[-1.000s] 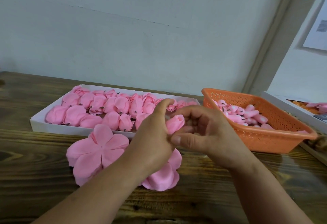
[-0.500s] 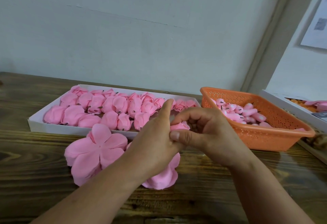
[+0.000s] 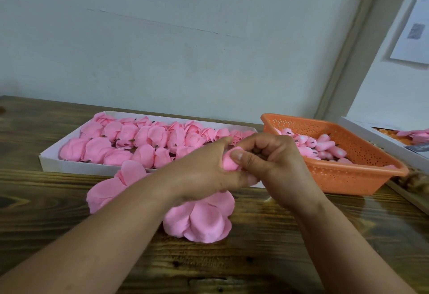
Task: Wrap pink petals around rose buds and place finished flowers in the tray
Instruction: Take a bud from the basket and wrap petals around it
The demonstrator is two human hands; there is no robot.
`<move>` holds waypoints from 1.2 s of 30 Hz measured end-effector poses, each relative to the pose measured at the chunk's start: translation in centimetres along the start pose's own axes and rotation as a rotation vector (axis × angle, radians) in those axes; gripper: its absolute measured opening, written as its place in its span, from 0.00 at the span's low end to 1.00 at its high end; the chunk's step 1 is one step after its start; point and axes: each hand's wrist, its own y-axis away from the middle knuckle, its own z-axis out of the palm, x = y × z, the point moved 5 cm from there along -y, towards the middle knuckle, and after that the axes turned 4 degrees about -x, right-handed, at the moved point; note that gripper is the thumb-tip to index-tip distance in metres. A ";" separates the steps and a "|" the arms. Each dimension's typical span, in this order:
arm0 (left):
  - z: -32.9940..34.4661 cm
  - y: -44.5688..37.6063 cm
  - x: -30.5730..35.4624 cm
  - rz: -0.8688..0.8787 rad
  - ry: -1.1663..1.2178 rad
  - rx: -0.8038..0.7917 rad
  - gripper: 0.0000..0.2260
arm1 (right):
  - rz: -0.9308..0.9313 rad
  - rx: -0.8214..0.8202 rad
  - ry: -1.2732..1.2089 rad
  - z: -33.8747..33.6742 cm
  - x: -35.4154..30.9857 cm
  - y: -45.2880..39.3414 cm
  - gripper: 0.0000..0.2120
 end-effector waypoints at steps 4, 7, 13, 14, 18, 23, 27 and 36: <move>-4.1 0.2 -1.0 -0.127 -0.336 0.067 0.25 | 0.075 0.203 0.082 -2.7 1.5 -0.2 0.13; -5.2 0.5 -2.2 -0.111 -0.535 0.083 0.04 | 0.110 0.258 0.124 -3.8 2.3 -0.3 0.16; -2.9 0.6 -3.6 -0.068 -0.628 0.035 0.11 | 0.149 0.268 0.155 -4.2 3.1 -0.2 0.13; -2.5 0.5 -3.7 -0.056 -0.647 0.031 0.12 | 0.146 0.263 0.159 -4.1 3.0 -0.2 0.13; -1.6 -0.1 -4.2 -0.092 -0.733 0.014 0.12 | 0.140 0.267 0.160 -4.1 3.0 -0.3 0.12; -1.5 -0.6 -4.7 -0.114 -0.747 0.013 0.11 | 0.139 0.260 0.155 -3.9 3.0 -0.3 0.12; -1.5 -0.9 -5.1 -0.129 -0.720 0.036 0.06 | 0.132 0.263 0.156 -4.0 3.0 -0.3 0.10; -1.3 -0.9 -5.3 -0.111 -0.708 0.055 0.13 | 0.136 0.280 0.155 -4.0 3.2 -0.3 0.10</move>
